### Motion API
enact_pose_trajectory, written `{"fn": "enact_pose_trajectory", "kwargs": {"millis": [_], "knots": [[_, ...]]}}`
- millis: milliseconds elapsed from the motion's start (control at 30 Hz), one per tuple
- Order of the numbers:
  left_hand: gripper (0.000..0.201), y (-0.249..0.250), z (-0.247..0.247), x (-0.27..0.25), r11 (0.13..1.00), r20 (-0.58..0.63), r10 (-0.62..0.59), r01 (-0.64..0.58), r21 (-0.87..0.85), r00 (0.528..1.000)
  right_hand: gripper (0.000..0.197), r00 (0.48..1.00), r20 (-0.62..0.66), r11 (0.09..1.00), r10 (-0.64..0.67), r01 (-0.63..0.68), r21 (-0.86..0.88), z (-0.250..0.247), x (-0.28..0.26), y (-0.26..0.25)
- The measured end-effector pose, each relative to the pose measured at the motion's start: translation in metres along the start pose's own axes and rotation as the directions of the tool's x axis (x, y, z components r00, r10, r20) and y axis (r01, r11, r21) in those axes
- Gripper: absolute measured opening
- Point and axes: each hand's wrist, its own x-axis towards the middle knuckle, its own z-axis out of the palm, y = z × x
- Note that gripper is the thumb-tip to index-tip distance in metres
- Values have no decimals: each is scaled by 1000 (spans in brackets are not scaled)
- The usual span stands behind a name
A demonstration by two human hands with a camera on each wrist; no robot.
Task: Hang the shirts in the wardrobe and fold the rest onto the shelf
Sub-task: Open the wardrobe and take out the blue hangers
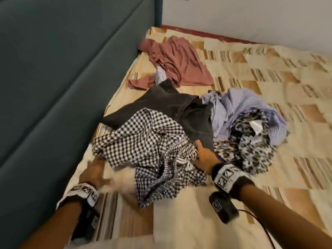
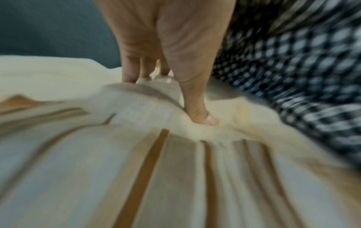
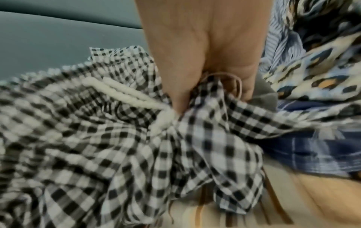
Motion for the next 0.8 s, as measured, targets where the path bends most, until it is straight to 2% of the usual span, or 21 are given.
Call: {"fn": "enact_pose_trajectory", "kwargs": {"millis": [67, 100, 133, 167, 200, 233, 267, 300, 333, 400, 433, 500, 533, 567, 633, 667, 700, 733, 767, 800], "knots": [[103, 1, -2, -42, 966, 51, 21, -7, -260, 999, 86, 999, 36, 998, -18, 20, -59, -5, -24, -13], [113, 0, 1, -63, 916, 60, 31, -4, -402, 998, 83, 997, 12, 989, -74, 75, -130, -4, -34, -18], [127, 4, 0, -93, 819, 120, 32, 43, -572, 992, 78, 992, 32, 974, -120, 124, -192, -9, -55, -35], [140, 16, -5, -121, 667, 138, 61, 62, -743, 989, 71, 980, 42, 946, -195, 199, -257, -5, -72, -50], [144, 24, -8, -141, 525, 175, 75, 110, -844, 982, 66, 966, 65, 925, -249, 257, -280, 0, -91, -68], [130, 34, -5, -160, 388, 207, 112, 149, -910, 972, 61, 946, 78, 904, -315, 324, -279, 9, -106, -84], [106, 43, -9, -179, 286, 244, 113, 204, -936, 963, 56, 924, 109, 884, -367, 383, -268, 17, -123, -100], [85, 49, -7, -193, 229, 229, 87, 205, -952, 970, 52, 909, 150, 881, -388, 414, -229, 28, -139, -114], [83, 48, -3, -198, 281, 238, 7, 227, -932, 971, 52, 896, 188, 886, -403, 434, -166, 34, -155, -124], [103, 39, 7, -204, 376, 173, -75, 189, -907, 982, 67, 867, 338, 915, -366, 402, -41, 45, -182, -133], [97, 32, 8, -206, 395, 150, -82, 170, -903, 985, 75, 848, 404, 930, -344, 367, 23, 44, -194, -131], [72, 19, 0, -215, 518, 134, -89, 161, -840, 987, 81, 819, 488, 951, -302, 297, 90, 40, -203, -116], [65, 17, -9, -220, 578, 124, -86, 151, -802, 989, 78, 842, 454, 955, -293, 282, 93, 32, -204, -107], [63, 14, -15, -220, 623, 119, -84, 145, -768, 989, 71, 877, 380, 956, -293, 258, 141, 13, -205, -103], [68, 20, -49, -215, 671, 51, -74, 87, -736, 996, 45, 963, 58, 944, -262, 243, 222, -35, -196, -95], [62, 30, -78, -208, 679, -21, -60, 25, -734, 998, 33, 957, -143, 935, -251, 278, 221, -71, -196, -96], [47, 43, -110, -198, 693, -127, -47, -59, -719, 991, 29, 910, -336, 919, -244, 327, 219, -110, -201, -100], [31, 57, -147, -192, 732, -248, -17, -157, -663, 969, 28, 833, -500, 898, -236, 383, 215, -150, -210, -103], [23, 75, -191, -191, 730, -358, -9, -239, -640, 934, 27, 750, -627, 885, -210, 419, 205, -190, -226, -108], [23, 93, -237, -191, 681, -453, -30, -313, -662, 891, 26, 666, -721, 865, -189, 461, 198, -217, -240, -110]]}}
